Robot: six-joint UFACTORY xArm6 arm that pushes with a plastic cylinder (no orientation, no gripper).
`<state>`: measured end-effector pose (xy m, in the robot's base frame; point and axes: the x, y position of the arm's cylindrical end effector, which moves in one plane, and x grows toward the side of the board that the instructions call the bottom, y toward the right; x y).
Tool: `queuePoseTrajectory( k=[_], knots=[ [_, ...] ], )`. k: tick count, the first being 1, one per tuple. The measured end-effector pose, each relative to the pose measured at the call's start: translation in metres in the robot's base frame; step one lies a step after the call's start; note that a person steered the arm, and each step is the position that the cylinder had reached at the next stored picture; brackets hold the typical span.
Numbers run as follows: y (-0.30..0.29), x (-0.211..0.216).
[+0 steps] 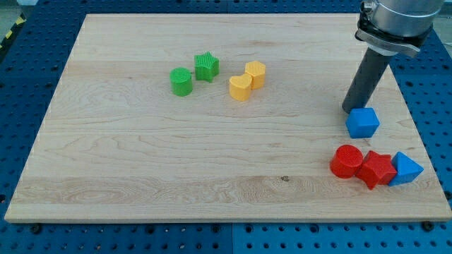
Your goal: Push the yellow heart to the red circle
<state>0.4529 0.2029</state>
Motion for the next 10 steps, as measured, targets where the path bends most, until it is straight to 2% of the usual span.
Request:
queuePoseTrajectory(
  k=[1,3,4,5,7,8,9,10],
  knots=[
    [-0.004,0.008],
    [-0.005,0.051],
    [-0.01,0.044],
    [-0.066,0.021],
    [-0.271,0.01],
    [-0.355,-0.035],
    [-0.336,-0.066],
    [-0.281,-0.066]
  ],
)
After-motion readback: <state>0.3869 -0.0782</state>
